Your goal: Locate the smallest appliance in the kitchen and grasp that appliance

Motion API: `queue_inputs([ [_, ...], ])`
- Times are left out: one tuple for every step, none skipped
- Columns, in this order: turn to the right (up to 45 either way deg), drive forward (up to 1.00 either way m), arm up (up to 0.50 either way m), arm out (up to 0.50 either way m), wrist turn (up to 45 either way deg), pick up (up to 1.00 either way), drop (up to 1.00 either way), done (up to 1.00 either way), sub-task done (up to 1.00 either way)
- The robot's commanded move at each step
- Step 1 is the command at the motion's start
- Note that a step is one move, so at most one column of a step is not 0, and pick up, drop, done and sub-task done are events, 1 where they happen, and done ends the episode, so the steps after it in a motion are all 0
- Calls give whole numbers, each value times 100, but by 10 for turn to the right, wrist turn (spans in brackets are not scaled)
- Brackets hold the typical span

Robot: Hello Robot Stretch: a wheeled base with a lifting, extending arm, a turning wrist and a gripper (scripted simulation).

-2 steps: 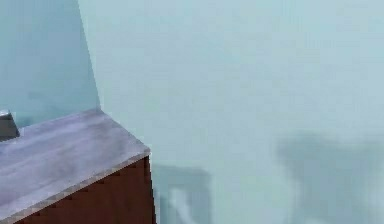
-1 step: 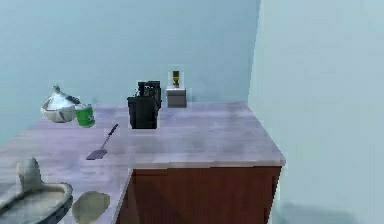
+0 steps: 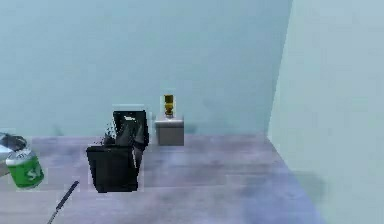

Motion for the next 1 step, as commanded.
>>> queue_inputs([
  [-450, 0, 0, 0, 0, 0, 0, 0, 0],
])
